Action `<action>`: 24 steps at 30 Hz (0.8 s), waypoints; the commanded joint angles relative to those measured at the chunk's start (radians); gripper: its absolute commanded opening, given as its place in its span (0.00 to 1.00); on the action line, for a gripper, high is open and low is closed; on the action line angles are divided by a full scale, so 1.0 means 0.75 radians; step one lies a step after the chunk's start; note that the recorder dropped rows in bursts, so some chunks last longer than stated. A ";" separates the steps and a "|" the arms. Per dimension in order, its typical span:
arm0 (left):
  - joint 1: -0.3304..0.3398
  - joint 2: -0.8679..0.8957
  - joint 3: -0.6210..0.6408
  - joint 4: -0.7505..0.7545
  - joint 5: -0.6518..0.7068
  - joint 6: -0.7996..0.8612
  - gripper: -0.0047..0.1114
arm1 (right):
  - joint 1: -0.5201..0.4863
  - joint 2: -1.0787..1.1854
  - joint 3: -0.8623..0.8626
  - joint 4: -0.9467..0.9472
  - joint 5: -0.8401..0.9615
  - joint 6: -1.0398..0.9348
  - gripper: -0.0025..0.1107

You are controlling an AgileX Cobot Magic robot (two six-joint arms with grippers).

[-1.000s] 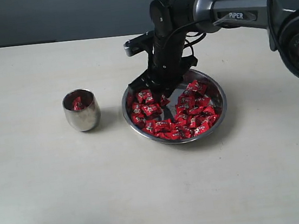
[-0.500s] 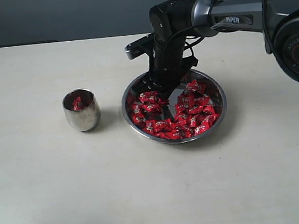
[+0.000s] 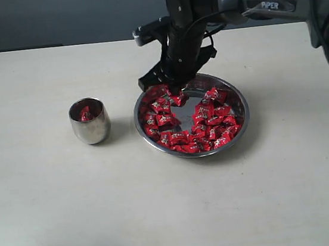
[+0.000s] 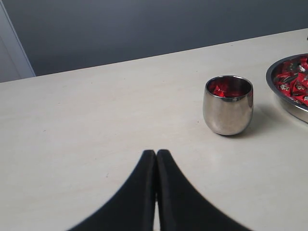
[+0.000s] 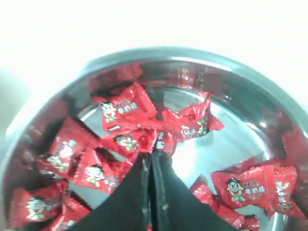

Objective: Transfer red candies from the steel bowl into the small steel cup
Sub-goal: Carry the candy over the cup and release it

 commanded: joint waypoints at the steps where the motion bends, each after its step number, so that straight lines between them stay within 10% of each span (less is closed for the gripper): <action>1: -0.014 -0.006 -0.001 -0.001 -0.009 -0.007 0.04 | 0.005 -0.089 -0.002 0.177 -0.031 -0.101 0.02; 9: -0.014 -0.006 -0.001 -0.001 -0.009 -0.007 0.04 | 0.077 -0.116 -0.005 0.742 -0.124 -0.497 0.02; 24: -0.014 -0.006 -0.001 -0.001 -0.009 -0.007 0.04 | 0.222 -0.064 -0.005 0.741 -0.319 -0.543 0.02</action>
